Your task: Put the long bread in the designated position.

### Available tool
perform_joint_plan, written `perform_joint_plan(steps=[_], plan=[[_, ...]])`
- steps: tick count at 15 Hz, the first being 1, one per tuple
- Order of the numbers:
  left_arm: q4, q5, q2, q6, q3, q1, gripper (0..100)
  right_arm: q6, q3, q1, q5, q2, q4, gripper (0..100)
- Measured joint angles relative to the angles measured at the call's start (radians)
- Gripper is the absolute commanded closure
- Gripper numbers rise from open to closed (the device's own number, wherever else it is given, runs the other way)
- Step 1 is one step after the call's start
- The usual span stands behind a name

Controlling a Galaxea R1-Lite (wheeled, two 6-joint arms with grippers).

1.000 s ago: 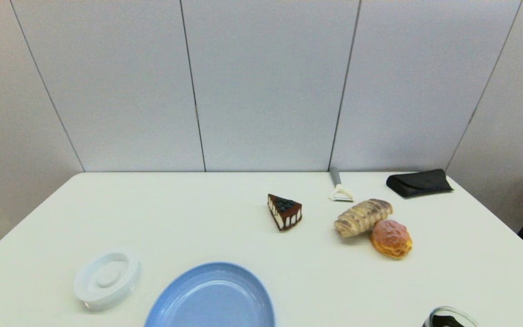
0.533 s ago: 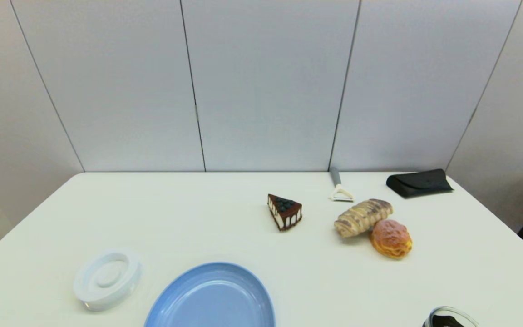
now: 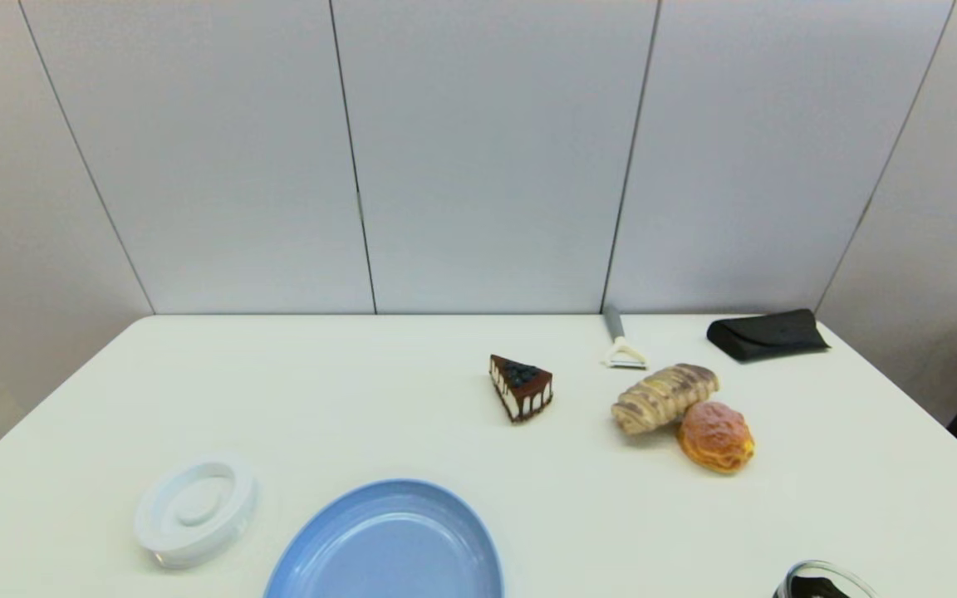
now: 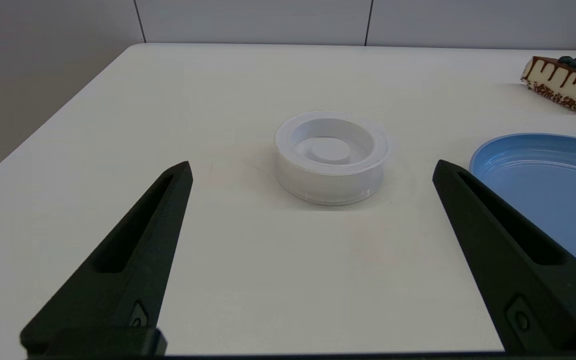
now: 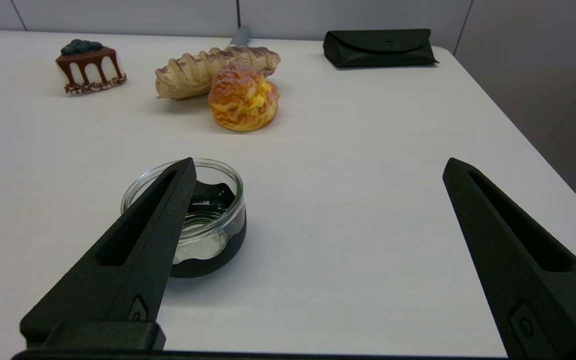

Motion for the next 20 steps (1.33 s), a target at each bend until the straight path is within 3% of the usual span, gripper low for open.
perform_joint_plan(steps=[20], plan=[[0.000, 0.000, 0.000, 0.000, 0.000, 0.000, 0, 0.001, 0.000, 0.000, 0.000, 0.000, 0.000, 0]])
